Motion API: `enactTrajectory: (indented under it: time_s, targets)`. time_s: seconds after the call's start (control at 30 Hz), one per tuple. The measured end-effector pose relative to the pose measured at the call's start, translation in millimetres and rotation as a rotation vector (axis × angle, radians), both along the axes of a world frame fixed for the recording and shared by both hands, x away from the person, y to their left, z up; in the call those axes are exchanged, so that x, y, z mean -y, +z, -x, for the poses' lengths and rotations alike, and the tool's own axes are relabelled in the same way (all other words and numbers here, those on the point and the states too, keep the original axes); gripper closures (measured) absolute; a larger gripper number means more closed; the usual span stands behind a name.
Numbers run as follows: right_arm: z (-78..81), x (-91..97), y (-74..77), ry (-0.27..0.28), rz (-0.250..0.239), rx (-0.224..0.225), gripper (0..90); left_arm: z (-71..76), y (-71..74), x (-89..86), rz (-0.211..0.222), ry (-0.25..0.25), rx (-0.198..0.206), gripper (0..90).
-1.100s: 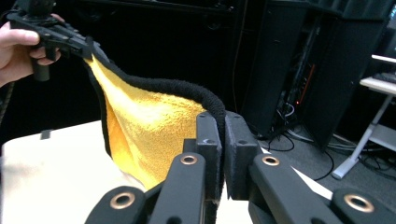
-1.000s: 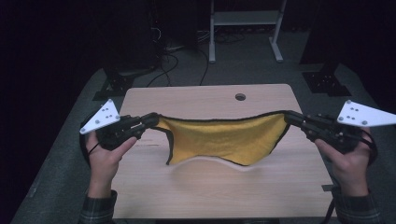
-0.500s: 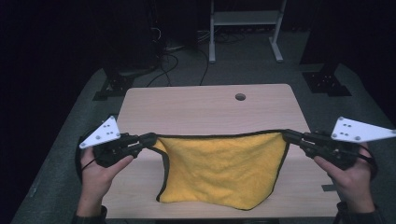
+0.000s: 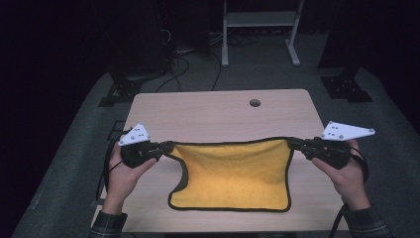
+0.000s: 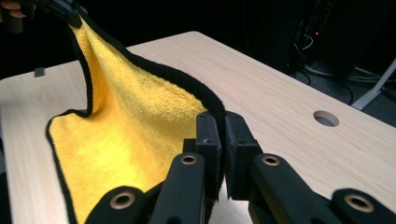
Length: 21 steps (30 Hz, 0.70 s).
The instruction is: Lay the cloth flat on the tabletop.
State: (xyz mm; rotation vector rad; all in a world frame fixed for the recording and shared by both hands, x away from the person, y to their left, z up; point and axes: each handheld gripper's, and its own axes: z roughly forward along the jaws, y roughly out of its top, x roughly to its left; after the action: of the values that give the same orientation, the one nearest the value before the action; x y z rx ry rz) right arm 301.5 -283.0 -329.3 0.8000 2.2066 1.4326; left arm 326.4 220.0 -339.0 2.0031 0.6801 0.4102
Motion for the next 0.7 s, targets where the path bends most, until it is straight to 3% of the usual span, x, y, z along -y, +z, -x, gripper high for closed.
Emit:
enactTrajectory:
  time_s: [0.2,0.7]
  targets:
    - [-16.8,-0.7,-9.5,-0.022,0.003,-0.019,85.0,-18.6,-7.2,5.1,-0.028,0.022,-0.005,81.8]
    - [-63.6,-1.2,-36.7,-0.072,-0.002,-0.104,85.0,-63.2,-31.9,9.2,-0.044,0.049,-0.092,81.7]
